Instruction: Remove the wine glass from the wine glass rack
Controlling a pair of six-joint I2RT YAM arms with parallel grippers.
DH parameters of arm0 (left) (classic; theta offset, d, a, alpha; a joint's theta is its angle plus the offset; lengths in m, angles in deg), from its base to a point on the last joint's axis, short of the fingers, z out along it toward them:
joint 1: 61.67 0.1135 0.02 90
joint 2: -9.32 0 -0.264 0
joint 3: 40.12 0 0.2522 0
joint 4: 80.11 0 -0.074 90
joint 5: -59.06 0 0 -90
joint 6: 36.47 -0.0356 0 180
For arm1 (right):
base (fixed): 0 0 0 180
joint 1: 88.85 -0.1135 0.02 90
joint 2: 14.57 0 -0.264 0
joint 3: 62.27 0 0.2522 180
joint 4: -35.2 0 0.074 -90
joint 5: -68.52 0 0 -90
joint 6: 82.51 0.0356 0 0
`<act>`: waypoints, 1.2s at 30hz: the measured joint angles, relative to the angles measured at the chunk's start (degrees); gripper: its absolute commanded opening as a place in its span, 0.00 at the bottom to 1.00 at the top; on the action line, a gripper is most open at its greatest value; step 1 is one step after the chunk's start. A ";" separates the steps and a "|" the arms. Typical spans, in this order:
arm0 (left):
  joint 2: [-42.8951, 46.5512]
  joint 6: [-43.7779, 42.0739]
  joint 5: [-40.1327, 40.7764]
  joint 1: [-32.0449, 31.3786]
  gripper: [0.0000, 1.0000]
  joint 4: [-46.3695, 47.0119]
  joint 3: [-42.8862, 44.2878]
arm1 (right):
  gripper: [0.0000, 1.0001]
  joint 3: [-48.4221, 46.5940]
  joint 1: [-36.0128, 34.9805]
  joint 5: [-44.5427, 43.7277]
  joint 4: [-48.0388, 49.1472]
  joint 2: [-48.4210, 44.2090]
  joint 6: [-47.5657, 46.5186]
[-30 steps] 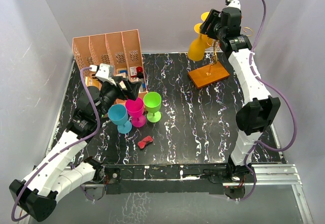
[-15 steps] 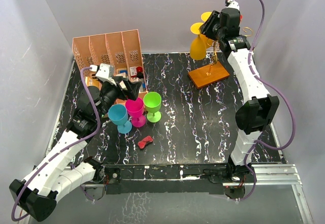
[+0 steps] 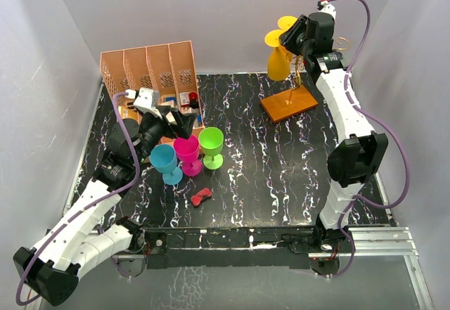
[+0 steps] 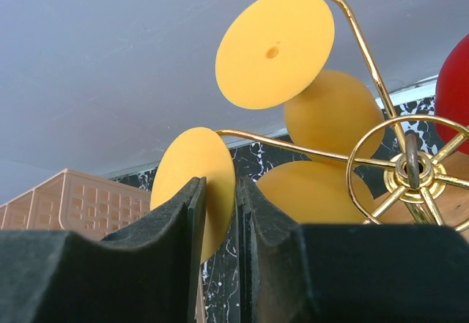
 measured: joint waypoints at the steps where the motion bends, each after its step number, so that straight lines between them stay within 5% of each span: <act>1: -0.07 0.00 -0.02 0.00 0.97 0.00 0.00 | 0.20 0.00 0.04 0.00 0.00 -0.09 0.26; 14: -0.87 0.04 -0.37 0.00 0.97 -0.07 0.00 | 0.12 1.55 0.39 0.76 1.57 -1.66 2.95; 36: -1.03 0.02 -0.42 0.00 0.97 -0.11 0.00 | 0.08 11.02 4.52 9.77 13.35 -5.57 22.47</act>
